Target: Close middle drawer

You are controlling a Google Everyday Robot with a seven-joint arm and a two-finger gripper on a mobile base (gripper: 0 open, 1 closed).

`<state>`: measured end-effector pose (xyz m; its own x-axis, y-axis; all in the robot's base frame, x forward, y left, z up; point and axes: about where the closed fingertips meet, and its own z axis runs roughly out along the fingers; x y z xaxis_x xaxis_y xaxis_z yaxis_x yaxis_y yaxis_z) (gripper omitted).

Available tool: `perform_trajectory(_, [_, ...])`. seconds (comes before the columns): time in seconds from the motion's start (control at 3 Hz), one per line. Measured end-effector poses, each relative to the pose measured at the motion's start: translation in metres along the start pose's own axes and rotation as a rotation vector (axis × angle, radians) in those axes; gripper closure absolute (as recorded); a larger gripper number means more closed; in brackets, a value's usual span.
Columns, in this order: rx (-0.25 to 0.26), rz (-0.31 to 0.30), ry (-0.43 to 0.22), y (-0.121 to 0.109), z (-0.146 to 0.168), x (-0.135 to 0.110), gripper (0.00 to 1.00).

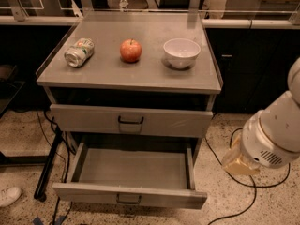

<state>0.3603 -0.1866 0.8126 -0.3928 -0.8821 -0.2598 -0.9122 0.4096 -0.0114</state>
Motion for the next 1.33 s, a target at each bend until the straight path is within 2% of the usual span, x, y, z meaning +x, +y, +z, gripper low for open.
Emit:
perform_trajectory(0.33, [0.007, -0.003, -0.004, -0.002, -0.003, -0.002, 1.00])
perform_trajectory(0.67, [-0.011, 0.024, -0.009, 0.009, 0.021, 0.009, 1.00])
perform_trajectory(1.33, [-0.120, 0.145, -0.047, 0.036, 0.138, 0.033, 1.00])
